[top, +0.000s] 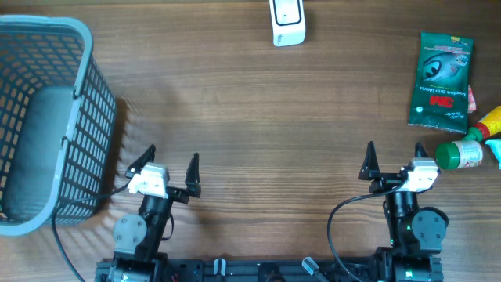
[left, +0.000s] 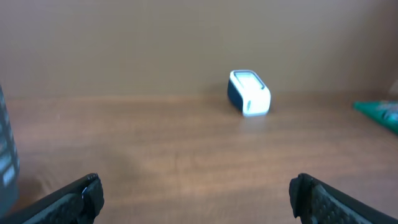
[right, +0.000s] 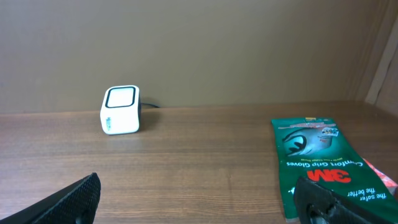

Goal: Scan the item barcode

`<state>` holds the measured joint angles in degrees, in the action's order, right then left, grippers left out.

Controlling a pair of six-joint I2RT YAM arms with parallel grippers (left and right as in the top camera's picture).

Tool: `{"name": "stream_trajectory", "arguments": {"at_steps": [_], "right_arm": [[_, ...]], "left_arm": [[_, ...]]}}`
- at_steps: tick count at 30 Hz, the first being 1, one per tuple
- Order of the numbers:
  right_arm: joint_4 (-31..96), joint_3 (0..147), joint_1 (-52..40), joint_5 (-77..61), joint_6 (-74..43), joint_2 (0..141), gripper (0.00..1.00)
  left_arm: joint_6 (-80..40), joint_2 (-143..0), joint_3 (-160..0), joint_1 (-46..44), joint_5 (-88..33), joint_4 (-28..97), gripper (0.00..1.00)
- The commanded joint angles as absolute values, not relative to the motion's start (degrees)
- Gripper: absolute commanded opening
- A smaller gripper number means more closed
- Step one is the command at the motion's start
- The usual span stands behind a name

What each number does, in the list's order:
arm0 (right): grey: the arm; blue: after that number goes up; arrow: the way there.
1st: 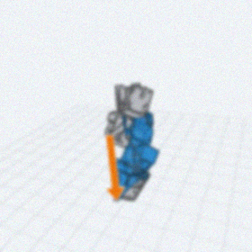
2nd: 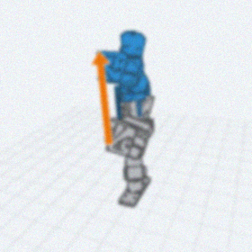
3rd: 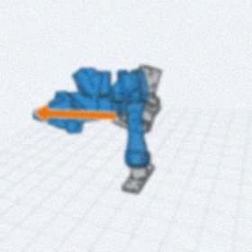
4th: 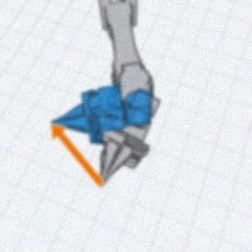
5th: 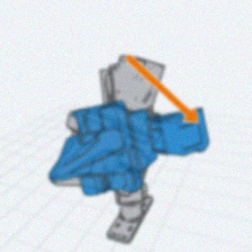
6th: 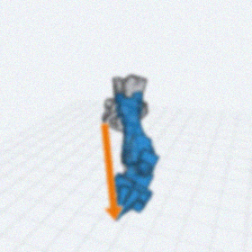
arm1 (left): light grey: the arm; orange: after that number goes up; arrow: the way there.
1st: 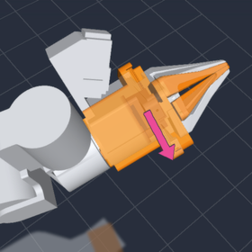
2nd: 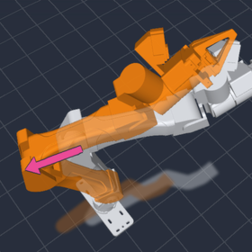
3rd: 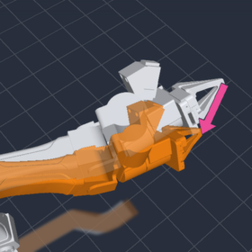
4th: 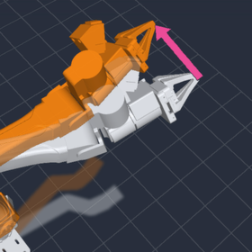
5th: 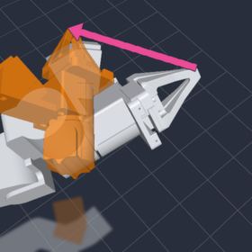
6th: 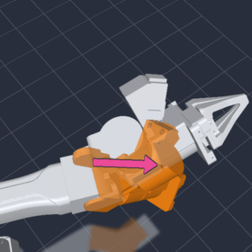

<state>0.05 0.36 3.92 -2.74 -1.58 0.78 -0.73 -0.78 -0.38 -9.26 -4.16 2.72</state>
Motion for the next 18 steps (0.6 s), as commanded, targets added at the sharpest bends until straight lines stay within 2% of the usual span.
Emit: {"name": "stream_trajectory", "arguments": {"at_steps": [1,18], "right_arm": [[-0.05,0.34,4.25,-2.59,-0.82,0.43,1.0],[-0.05,0.34,4.25,-2.59,-0.82,0.43,1.0]], "left_arm": [[1.3,-0.21,-0.32,-8.6,-1.87,4.38,1.0],[-2.83,-0.21,-0.32,1.48,-2.94,4.32,1.0]]}}
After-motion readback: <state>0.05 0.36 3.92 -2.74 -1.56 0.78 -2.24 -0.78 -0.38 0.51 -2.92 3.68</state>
